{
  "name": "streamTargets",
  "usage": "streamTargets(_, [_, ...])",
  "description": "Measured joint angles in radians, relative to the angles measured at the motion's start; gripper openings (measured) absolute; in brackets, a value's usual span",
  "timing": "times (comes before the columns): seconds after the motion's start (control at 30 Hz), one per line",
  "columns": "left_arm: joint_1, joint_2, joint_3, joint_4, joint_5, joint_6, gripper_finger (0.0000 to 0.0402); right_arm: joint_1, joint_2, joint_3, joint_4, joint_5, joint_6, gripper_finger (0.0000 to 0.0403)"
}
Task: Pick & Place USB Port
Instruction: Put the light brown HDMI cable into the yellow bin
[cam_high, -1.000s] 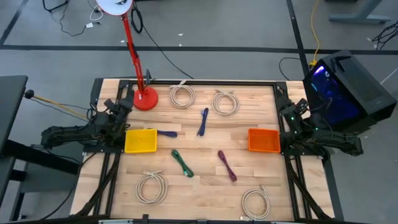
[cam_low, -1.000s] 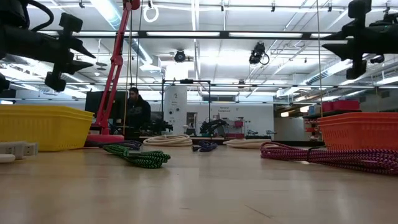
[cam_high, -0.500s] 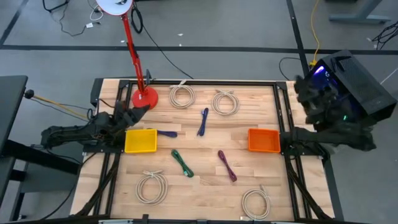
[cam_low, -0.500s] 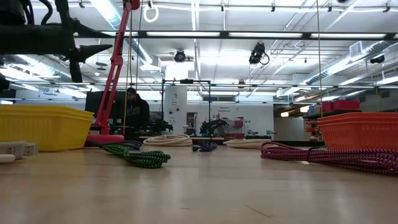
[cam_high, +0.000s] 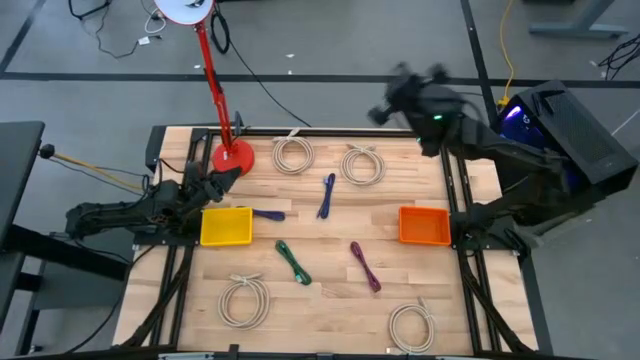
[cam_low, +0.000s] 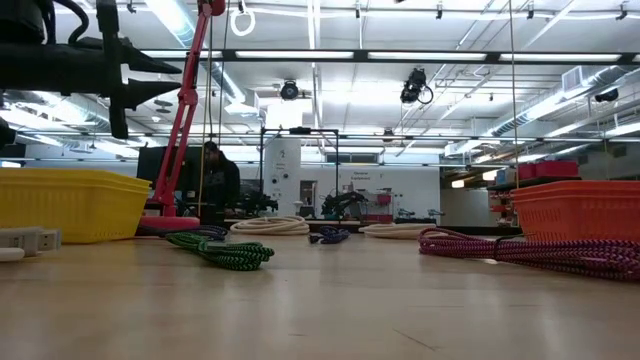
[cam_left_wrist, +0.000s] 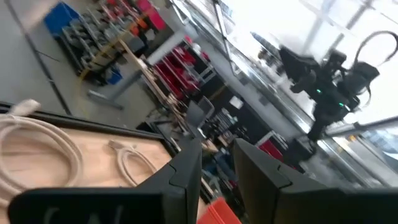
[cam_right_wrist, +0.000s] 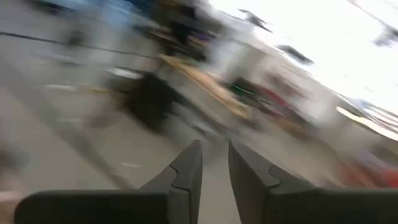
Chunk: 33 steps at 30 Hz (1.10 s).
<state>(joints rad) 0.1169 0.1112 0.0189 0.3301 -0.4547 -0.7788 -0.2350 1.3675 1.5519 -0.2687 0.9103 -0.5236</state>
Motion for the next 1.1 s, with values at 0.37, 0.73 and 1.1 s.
streamTargets(0.37, [0.000,0.000,0.000,-0.008,0.019,0.007,0.0099,-0.136,0.145,-0.021,-0.664,-0.691,0.424,0.0082])
streamTargets(0.73, [0.000,0.000,0.000,-0.058,0.037,0.005,0.0099,-0.147,0.152,-0.396,-0.313,-0.817,0.527,0.0082])
streamTargets(1.1, [0.000,0.000,0.000,-0.068,0.060,0.005,0.0099,-0.177,0.152,-0.614,-0.072,-1.039,0.673,0.0082])
